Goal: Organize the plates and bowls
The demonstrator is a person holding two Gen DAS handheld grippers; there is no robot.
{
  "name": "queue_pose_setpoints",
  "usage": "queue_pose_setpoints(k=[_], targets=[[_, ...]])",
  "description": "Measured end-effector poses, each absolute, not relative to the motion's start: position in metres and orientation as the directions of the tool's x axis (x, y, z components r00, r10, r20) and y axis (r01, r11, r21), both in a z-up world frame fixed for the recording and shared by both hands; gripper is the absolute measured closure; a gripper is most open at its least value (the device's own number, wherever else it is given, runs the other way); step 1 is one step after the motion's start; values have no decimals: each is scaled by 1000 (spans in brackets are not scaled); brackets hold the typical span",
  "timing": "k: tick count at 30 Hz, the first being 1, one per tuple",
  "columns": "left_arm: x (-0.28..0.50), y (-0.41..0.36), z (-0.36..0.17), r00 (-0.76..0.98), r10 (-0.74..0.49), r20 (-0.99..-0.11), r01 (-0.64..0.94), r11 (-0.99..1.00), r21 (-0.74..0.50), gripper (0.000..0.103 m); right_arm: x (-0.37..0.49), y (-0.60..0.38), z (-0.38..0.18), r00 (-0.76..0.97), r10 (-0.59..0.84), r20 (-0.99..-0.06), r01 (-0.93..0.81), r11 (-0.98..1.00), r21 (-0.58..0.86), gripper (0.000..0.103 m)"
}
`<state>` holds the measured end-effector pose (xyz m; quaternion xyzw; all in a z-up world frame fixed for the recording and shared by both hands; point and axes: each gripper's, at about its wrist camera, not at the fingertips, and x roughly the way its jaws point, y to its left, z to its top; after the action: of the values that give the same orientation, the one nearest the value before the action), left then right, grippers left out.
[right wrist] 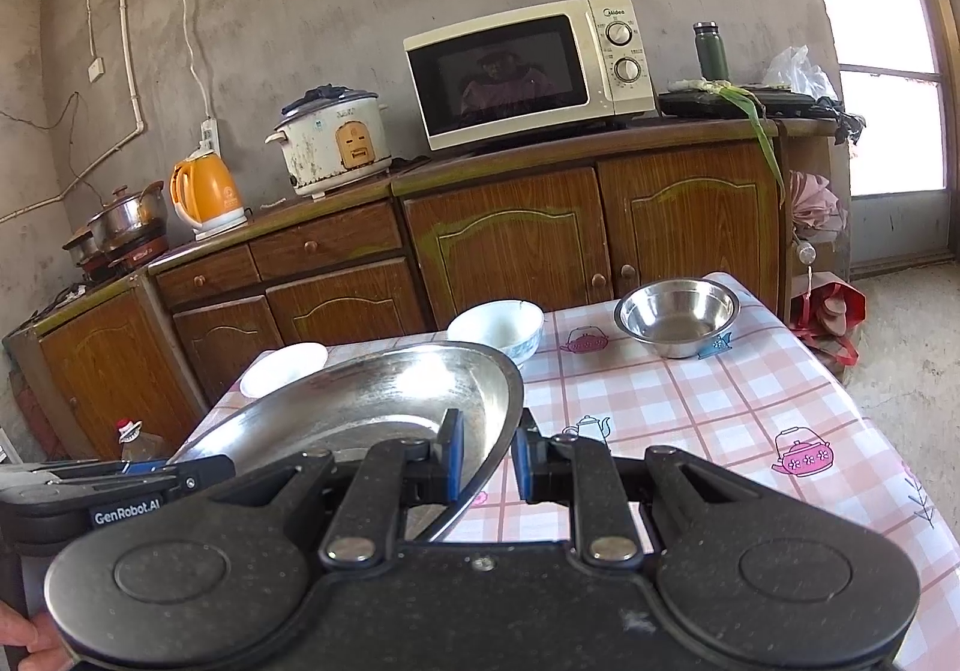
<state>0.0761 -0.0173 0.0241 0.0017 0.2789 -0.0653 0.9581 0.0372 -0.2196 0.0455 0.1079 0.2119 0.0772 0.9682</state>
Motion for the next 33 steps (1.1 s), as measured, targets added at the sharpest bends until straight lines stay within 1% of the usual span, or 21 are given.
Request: queue_pose_setpoints(k=[33], targets=[[67, -16, -8, 782, -133, -609, 137, 990, -39, 74, 27, -219, 13, 857, 196, -476, -78, 963, 256, 80]])
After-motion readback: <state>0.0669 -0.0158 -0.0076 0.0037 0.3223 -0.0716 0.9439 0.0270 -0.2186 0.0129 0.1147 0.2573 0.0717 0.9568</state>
